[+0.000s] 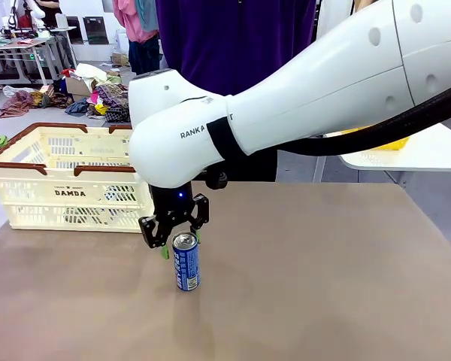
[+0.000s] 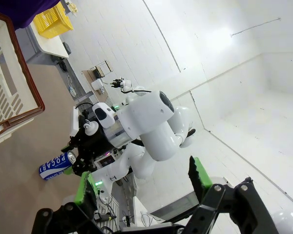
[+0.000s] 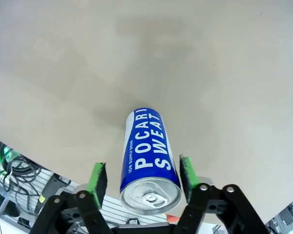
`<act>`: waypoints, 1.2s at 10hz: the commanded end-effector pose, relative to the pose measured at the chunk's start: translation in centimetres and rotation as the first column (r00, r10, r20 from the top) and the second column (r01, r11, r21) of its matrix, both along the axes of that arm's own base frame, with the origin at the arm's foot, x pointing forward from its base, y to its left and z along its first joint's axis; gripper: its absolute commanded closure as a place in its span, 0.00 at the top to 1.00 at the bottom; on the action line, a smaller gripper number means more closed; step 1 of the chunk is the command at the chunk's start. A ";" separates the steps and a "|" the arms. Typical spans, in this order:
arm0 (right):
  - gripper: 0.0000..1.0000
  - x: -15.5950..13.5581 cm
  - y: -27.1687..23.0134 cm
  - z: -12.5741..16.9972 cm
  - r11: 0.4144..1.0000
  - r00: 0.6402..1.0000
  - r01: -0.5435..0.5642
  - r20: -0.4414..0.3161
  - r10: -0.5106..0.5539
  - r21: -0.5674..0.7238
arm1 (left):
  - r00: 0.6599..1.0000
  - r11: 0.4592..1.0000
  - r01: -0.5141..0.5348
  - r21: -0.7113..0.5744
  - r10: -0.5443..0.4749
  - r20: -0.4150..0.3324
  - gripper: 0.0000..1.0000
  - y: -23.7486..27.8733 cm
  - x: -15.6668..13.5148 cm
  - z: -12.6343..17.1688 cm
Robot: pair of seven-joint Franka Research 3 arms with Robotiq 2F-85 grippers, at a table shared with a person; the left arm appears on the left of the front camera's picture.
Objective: Place the drinks into the Shopping basket.
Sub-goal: Pick up one drink and place it into the Shopping basket.
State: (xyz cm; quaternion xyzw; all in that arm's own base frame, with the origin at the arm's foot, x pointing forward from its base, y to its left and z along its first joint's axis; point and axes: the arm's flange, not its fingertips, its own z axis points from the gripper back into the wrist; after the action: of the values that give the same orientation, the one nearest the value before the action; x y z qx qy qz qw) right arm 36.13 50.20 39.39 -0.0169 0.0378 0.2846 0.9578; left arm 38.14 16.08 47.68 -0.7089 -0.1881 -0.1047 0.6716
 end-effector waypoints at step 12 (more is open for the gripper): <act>1.00 -5.0 -44.6 15.4 0.327 0.823 0.566 -0.498 -0.274 0.756 | 1.000 1.000 0.007 -0.009 -0.007 0.016 1.00 0.2 -0.1 0.1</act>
State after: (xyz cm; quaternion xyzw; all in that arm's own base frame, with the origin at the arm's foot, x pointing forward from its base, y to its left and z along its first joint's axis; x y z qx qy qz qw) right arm 32.16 13.11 57.55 0.4751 0.0451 0.0555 0.8770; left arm 38.11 16.20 47.65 -0.7088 -0.1887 -0.1034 0.6718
